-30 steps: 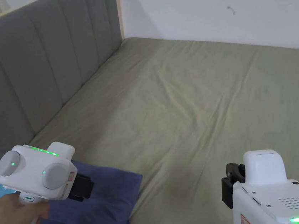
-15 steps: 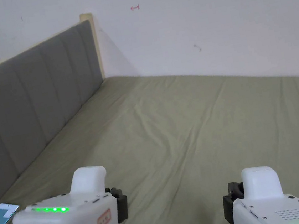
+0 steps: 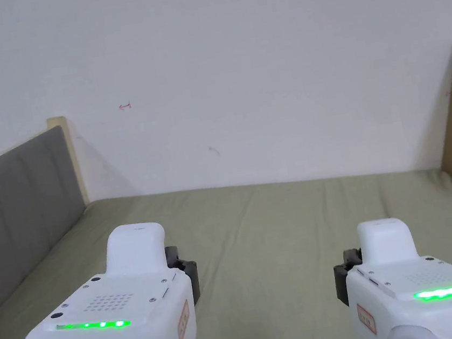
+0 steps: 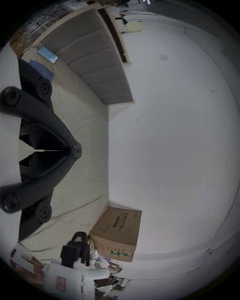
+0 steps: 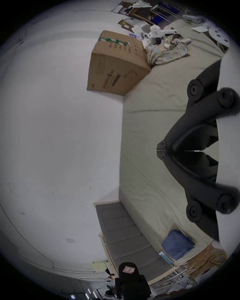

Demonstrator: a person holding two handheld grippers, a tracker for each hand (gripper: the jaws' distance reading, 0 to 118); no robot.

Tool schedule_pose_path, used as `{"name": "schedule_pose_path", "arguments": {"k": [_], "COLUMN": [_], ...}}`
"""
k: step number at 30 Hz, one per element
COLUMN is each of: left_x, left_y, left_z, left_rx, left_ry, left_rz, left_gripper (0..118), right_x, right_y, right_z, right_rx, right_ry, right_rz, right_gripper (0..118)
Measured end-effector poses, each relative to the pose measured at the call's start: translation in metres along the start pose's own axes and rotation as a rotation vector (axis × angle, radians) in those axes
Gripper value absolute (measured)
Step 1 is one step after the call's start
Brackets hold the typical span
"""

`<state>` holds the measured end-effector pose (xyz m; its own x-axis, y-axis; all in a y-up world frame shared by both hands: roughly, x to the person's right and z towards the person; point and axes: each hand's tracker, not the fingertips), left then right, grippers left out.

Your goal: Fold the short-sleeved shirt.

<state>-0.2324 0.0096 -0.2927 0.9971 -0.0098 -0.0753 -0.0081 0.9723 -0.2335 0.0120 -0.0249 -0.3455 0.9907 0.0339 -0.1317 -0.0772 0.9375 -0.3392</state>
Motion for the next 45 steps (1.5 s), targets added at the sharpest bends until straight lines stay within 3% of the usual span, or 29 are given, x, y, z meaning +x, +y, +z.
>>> {"name": "schedule_pose_path", "arguments": {"k": [3,6,11,13,15,16,19,20,28,31,39,45], "left_x": [0.023,0.034,0.05,0.051,0.053,0.054,0.052,0.052,0.05,0.051,0.055,0.047], "left_y": [0.011,0.023,0.029,0.028,0.026,0.025,0.024,0.024,0.025,0.024,0.008,0.001], "left_z": [0.007,0.015,0.02,0.023,0.025,0.026,0.022,0.02,0.021,0.016,0.011,0.006], "left_rx": [0.062,0.072,0.105,0.119,0.125,0.125,0.098,0.087,0.144,0.123,0.095,0.052], "left_ry": [0.045,-0.038,-0.012,-0.02,-0.019,-0.017,-0.014,-0.011,0.023,0.057,0.08,0.063], "left_rz": [-0.091,-0.04,-0.07,-0.069,-0.058,-0.054,-0.065,-0.064,-0.048,-0.012,-0.119,-0.055], "left_gripper": [0,0,0,11,32,46,113,118,118,118,118,118], "right_x": [0.013,0.021,0.031,0.031,0.032,0.032,0.034,0.035,0.039,0.039,0.042,0.049], "right_y": [0.013,0.023,0.033,0.034,0.035,0.035,0.034,0.033,0.032,0.034,0.029,0.021], "right_z": [0.017,0.032,0.047,0.05,0.05,0.05,0.052,0.052,0.047,0.048,0.052,0.055], "right_rx": [0.064,0.118,0.163,0.17,0.171,0.171,0.182,0.188,0.222,0.25,0.263,0.253], "right_ry": [-0.039,-0.088,-0.1,-0.102,-0.105,-0.11,-0.107,-0.104,-0.097,-0.098,-0.107,-0.106], "right_rz": [0.037,0.081,0.052,0.043,0.042,0.038,0.003,-0.004,-0.048,-0.047,-0.027,-0.069], "right_gripper": [1,1,2,8,20,32,85,94,116,116,118,118]}}
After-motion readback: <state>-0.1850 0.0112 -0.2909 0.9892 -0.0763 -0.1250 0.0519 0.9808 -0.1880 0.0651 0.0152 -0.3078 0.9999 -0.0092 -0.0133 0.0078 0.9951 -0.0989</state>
